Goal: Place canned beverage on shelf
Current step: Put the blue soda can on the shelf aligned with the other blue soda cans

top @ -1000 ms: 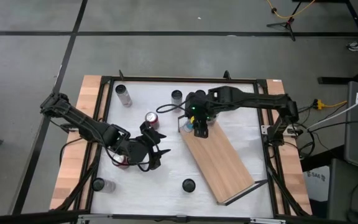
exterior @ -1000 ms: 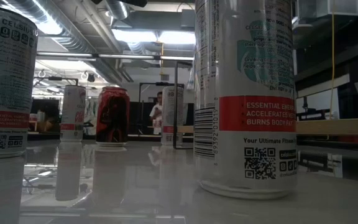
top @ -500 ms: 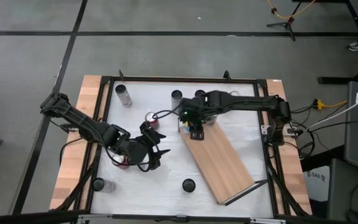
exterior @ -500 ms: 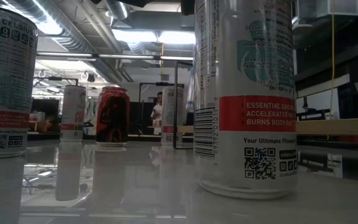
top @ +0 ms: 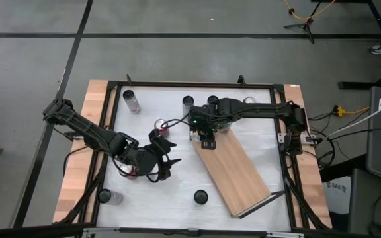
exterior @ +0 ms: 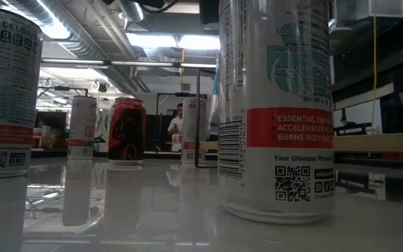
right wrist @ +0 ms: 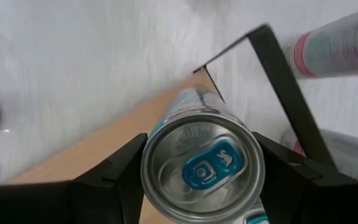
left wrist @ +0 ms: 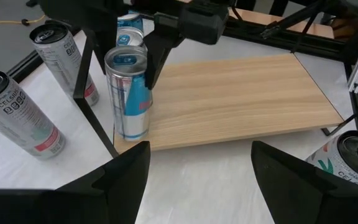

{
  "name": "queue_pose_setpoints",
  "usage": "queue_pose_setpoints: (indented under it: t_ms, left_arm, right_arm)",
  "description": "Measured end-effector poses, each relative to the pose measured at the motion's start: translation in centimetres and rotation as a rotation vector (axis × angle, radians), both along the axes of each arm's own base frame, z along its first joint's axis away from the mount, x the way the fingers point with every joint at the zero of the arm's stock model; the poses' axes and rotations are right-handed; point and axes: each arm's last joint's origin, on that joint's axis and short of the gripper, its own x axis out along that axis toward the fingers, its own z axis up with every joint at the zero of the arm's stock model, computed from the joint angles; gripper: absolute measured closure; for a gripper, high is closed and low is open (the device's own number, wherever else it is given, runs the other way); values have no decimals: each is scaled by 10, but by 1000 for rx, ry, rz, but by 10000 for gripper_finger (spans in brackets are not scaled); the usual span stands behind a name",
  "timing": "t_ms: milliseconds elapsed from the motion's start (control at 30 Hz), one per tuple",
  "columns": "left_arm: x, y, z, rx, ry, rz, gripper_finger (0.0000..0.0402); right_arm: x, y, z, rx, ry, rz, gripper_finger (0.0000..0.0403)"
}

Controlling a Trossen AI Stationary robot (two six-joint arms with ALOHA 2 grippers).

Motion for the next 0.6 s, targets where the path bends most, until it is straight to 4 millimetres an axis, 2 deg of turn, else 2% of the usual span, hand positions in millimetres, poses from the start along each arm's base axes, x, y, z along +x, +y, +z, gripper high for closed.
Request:
queue_pose_setpoints:
  t_ms: [300, 600]
  left_arm:
    - [0, 0, 0, 0, 0, 0, 130]
    - [0, 0, 0, 0, 0, 0, 130]
  right_arm:
    - [6, 0, -12, -7, 44, -2, 171]
    - [8, 0, -13, -5, 38, -3, 171]
